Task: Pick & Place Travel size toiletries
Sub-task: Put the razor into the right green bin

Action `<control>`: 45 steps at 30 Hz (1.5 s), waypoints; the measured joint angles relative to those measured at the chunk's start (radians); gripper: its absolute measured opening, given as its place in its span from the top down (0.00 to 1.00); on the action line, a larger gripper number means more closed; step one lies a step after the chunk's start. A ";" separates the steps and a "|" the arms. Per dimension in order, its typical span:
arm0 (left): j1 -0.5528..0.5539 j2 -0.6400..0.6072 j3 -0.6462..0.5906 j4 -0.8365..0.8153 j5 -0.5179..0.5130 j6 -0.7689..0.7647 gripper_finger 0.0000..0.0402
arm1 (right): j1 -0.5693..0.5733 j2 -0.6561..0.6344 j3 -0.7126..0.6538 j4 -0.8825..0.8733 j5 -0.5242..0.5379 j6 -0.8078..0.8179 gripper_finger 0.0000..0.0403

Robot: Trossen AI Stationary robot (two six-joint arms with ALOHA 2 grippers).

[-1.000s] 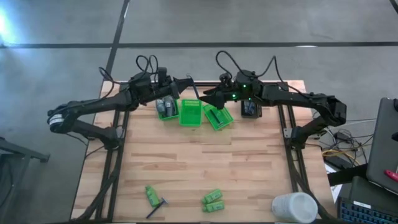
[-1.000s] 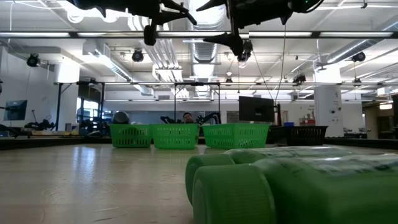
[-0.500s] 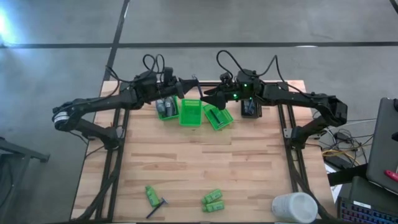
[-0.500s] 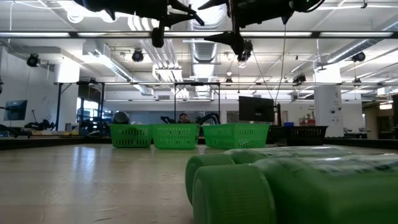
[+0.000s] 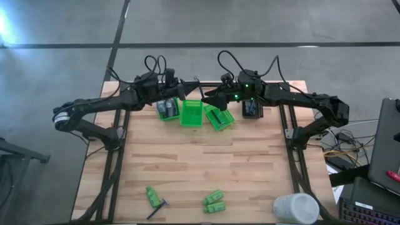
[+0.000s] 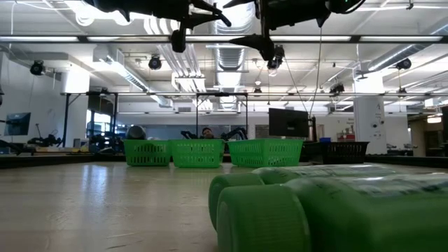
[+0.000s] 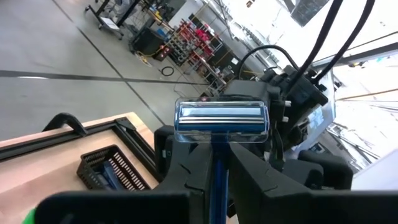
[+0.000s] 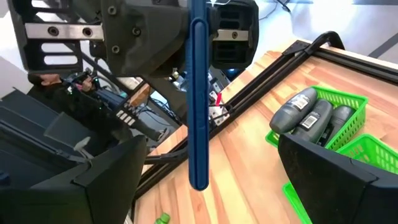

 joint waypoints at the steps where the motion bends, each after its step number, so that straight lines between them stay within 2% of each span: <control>1: -0.001 0.000 0.000 0.000 0.000 0.000 0.89 | 0.000 0.000 0.000 0.000 0.000 0.004 0.11; 12: -0.019 0.000 0.000 0.000 0.001 0.000 0.89 | 0.012 0.000 0.000 0.001 0.004 0.003 0.31; 45: -0.076 0.000 -0.003 -0.008 0.006 0.010 0.89 | 0.051 -0.003 0.000 0.000 -0.019 0.051 0.78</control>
